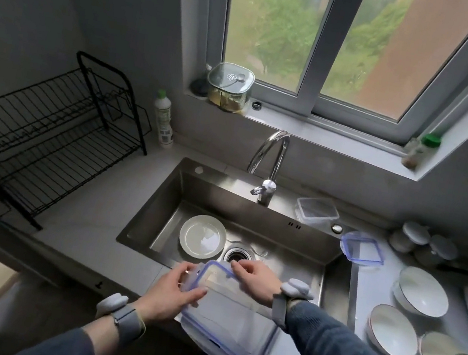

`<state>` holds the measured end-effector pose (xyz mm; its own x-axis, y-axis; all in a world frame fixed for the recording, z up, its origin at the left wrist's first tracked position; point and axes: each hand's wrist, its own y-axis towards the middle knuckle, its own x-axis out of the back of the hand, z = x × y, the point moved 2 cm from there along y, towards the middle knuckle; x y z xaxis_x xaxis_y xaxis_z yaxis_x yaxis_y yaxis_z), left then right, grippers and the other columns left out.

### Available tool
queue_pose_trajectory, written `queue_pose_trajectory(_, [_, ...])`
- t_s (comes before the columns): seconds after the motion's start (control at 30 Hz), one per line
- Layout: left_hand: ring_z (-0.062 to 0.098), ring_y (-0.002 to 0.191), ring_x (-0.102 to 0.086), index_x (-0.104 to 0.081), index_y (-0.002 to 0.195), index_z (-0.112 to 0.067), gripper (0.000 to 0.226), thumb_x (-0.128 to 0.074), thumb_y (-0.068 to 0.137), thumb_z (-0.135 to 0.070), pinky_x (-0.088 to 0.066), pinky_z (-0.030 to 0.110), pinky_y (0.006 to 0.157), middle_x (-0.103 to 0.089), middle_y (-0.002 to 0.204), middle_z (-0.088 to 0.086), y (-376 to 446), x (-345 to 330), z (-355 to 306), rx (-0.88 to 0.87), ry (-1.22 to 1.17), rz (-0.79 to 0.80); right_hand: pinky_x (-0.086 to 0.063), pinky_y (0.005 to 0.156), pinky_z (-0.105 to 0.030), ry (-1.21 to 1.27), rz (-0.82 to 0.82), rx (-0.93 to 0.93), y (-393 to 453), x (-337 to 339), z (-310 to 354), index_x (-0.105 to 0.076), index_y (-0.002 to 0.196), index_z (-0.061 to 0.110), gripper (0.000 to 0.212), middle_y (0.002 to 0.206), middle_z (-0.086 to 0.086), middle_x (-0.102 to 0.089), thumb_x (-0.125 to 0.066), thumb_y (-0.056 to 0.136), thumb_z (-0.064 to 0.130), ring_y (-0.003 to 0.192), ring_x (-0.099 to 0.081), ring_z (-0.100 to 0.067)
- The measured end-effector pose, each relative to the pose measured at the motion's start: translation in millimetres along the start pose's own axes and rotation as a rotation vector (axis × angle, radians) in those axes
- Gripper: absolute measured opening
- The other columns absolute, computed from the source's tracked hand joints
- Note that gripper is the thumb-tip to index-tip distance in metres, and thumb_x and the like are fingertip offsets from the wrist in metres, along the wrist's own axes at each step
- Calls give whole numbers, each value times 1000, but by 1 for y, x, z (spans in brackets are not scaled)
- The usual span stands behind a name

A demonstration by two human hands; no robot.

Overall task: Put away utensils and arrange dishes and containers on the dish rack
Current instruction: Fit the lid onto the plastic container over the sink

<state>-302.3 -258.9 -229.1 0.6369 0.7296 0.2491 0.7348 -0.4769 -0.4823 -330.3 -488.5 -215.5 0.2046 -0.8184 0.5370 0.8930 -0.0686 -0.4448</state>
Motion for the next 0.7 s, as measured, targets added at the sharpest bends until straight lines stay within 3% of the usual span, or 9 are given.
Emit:
queue_pose_trajectory(0.1, [27,77,-75,-56,118,-17,35,-75,89,-22,-63,42,74,-68,107,8,4,3,5,10,-60,-97,-49,57,-25,5,34,-53,9,-4,-13,-63,81,20,50,58,6,-64,-49,91,68,51,-58,-11])
queue_pose_trajectory(0.2, [13,67,-72,-56,116,-11,31,-72,92,-21,-63,35,70,-68,101,8,9,5,16,60,-93,-192,-50,69,-24,-142,68,-108,10,4,-42,-67,100,26,51,79,6,-70,-61,78,71,68,-65,-10])
queue_pose_trajectory(0.27, [8,65,-71,-56,118,-11,31,-71,93,-24,-59,25,64,-70,103,8,13,8,24,99,-95,-238,-46,73,-24,-197,50,-146,9,11,-62,-64,110,30,50,96,6,-69,-71,73,63,82,-64,-11])
queue_pose_trajectory(0.37, [10,65,-71,-56,119,-10,33,-72,93,-23,-59,24,61,-69,103,10,21,4,35,145,-128,-255,-53,67,-24,-25,39,-218,7,9,-81,-63,110,27,47,94,3,-70,-83,70,40,66,-61,-5])
queue_pose_trajectory(0.47, [19,78,-71,-58,114,-14,32,-74,91,-28,-62,35,67,-68,104,7,31,-5,41,181,-69,-289,-59,69,-30,42,0,-238,-2,-3,-91,-63,112,23,45,87,2,-71,-79,70,18,66,-64,-10])
queue_pose_trajectory(0.57, [19,93,-65,-60,106,-21,30,-74,88,-40,-53,35,81,-66,104,-3,39,-9,47,171,146,-388,-58,82,-32,11,-33,-226,-11,-17,-96,-58,108,31,40,87,6,-67,-74,73,19,81,-69,-17])
queue_pose_trajectory(0.7, [20,102,-60,-59,106,-22,31,-70,89,-45,-50,36,94,-62,109,0,44,-8,51,231,244,-429,-53,79,-25,0,-97,-204,-7,-23,-96,-57,117,30,47,95,7,-66,-77,75,24,83,-66,-13])
